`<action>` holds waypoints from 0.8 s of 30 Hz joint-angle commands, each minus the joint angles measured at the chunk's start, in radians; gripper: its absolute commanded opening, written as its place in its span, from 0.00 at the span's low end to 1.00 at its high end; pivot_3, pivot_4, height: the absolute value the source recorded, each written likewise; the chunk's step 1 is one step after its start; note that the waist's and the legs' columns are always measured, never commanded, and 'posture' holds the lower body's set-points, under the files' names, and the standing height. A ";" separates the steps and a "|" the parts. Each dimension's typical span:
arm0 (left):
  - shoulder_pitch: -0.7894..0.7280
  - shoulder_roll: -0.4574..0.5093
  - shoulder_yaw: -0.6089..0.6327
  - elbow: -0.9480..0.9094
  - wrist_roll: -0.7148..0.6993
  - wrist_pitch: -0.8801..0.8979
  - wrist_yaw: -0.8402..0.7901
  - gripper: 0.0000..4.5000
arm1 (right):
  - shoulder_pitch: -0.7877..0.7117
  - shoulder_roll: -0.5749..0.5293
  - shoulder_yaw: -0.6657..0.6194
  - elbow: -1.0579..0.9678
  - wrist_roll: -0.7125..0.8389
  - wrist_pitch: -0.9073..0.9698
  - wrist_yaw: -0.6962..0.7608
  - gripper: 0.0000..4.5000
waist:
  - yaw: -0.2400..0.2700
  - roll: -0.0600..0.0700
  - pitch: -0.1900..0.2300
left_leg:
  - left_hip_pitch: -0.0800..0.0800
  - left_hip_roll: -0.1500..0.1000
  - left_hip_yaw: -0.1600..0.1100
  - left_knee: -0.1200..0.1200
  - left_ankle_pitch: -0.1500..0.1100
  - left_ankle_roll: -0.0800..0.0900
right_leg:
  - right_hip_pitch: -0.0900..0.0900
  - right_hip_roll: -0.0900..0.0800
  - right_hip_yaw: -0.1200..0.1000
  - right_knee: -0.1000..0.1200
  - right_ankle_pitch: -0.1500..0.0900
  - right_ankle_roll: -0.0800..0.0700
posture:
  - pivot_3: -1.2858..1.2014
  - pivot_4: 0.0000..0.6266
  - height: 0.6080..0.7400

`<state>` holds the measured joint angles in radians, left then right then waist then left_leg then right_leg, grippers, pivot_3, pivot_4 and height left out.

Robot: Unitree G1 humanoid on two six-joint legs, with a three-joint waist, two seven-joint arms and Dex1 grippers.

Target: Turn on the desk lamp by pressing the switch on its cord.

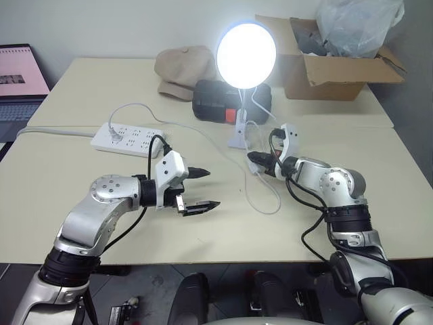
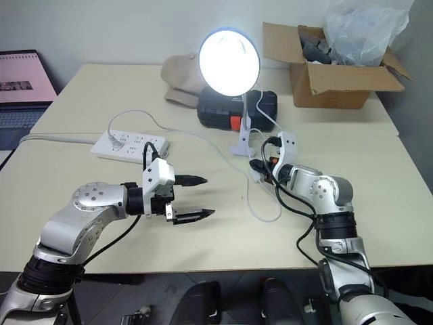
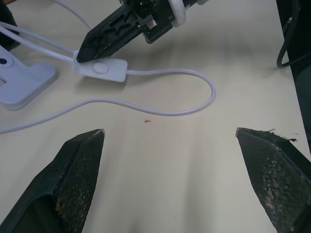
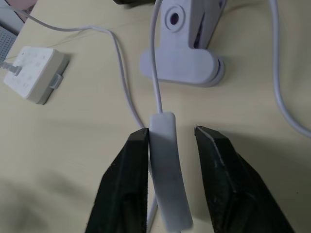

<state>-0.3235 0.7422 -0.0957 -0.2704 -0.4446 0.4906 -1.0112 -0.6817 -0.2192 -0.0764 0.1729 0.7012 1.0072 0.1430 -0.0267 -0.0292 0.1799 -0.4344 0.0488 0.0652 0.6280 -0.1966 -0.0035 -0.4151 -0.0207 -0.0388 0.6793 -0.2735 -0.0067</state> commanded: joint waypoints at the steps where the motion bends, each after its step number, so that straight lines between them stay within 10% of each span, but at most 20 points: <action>1: 0.001 -0.001 0.055 -0.043 -0.001 0.011 0.048 1.00 | -0.028 -0.021 -0.019 -0.040 -0.019 -0.020 0.048 0.56 | 0.000 0.000 0.000 | 0.000 0.000 0.000 0.000 0.000 0.000 | 0.000 0.000 0.000 0.000 0.000 0.000 | 0.52 0.24 1.00; 10: 0.033 0.115 0.177 -0.087 -0.047 0.140 0.060 1.00 | 0.040 -0.313 0.071 -0.310 -0.049 -0.035 0.375 1.00 | 0.000 0.000 0.000 | 0.000 0.000 0.000 0.000 0.000 0.000 | 0.000 0.000 0.000 0.000 0.000 0.000 | 0.52 0.24 1.00; 17: 0.133 0.212 0.271 -0.122 -0.085 0.131 -0.022 1.00 | 0.253 -0.696 0.034 -0.588 -0.076 -0.281 0.840 1.00 | 0.007 0.000 0.001 | 0.000 0.000 0.000 -0.001 0.000 0.000 | 0.000 0.000 -0.001 -0.002 -0.001 0.000 | 0.52 0.24 1.00; 24: 0.183 0.244 0.306 -0.138 -0.125 0.136 -0.069 1.00 | 0.344 -0.816 0.035 -0.566 -0.194 -0.510 0.982 1.00 | 0.009 0.000 0.001 | 0.004 0.000 -0.002 0.000 0.000 0.000 | 0.003 -0.001 -0.001 -0.001 -0.001 0.001 | 0.52 0.24 1.00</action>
<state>-0.1407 0.9665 0.1731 -0.3916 -0.5501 0.6290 -1.0615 -0.3335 -1.0225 -0.0241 -0.3861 0.5344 0.5530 1.1045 -0.0178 -0.0296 0.1809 -0.4299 0.0490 0.0634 0.6285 -0.1969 -0.0037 -0.4117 -0.0213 -0.0405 0.6784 -0.2742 -0.0062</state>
